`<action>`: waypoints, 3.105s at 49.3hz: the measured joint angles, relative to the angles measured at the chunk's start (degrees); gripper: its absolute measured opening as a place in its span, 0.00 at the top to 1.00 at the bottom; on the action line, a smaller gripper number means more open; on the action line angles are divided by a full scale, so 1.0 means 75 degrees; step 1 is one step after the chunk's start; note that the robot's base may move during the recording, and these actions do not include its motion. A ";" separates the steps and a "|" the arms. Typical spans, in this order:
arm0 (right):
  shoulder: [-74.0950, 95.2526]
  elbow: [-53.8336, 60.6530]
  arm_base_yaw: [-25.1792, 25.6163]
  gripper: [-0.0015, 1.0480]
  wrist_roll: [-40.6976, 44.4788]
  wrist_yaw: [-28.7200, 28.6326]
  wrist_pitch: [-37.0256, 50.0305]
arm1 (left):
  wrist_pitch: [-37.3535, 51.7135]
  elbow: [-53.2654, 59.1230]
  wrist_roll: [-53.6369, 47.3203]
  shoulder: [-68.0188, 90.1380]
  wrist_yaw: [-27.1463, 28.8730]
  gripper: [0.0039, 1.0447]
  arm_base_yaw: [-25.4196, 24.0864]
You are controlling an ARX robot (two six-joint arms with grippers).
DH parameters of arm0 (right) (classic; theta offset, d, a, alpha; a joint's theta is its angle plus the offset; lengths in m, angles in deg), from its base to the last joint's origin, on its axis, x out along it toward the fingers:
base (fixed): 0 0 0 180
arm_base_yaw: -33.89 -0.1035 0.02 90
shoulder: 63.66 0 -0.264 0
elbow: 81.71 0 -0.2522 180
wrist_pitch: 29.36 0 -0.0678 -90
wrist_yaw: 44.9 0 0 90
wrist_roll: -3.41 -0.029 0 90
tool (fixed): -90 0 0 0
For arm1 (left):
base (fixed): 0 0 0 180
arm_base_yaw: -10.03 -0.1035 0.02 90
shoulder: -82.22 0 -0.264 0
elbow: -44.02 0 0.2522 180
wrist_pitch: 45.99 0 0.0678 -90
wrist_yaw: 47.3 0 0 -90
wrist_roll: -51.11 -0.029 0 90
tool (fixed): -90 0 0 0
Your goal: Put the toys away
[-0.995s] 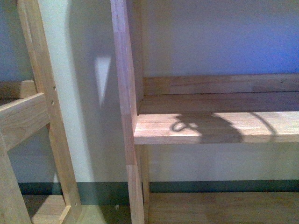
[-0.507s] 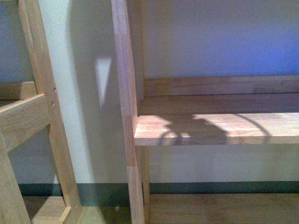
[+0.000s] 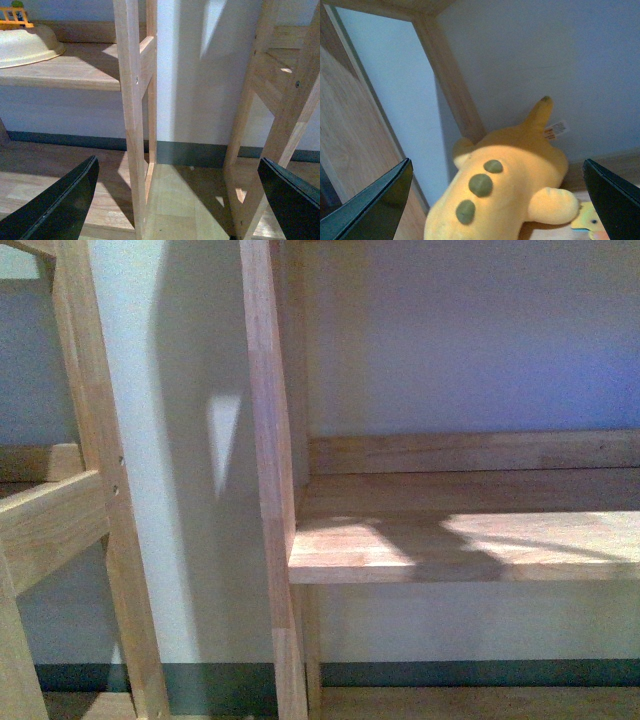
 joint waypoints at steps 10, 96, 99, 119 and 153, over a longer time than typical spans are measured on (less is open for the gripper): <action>-0.1469 0.2107 0.0041 0.00 0.1515 0.0621 0.0906 | 0.0000 0.0000 0.0000 0.0000 0.0000 0.05 0.0000; -1.0212 1.2677 0.1888 0.82 0.3296 -0.0306 -0.0956 | 0.0000 0.0000 0.0000 0.0000 0.0003 0.05 0.0000; -1.0305 1.2814 0.1891 0.82 0.3296 -0.0306 -0.0903 | 0.0000 0.0000 0.0000 0.0000 0.0000 0.05 0.0000; -1.0835 1.3578 0.1891 0.82 0.3296 -0.0306 -0.0682 | 0.0000 0.0000 0.0003 0.0000 0.0000 0.05 0.0000; -1.1424 1.4187 0.1897 0.82 0.3293 -0.0312 -0.0580 | 0.0000 0.0000 0.0000 0.0000 0.0003 0.05 0.0000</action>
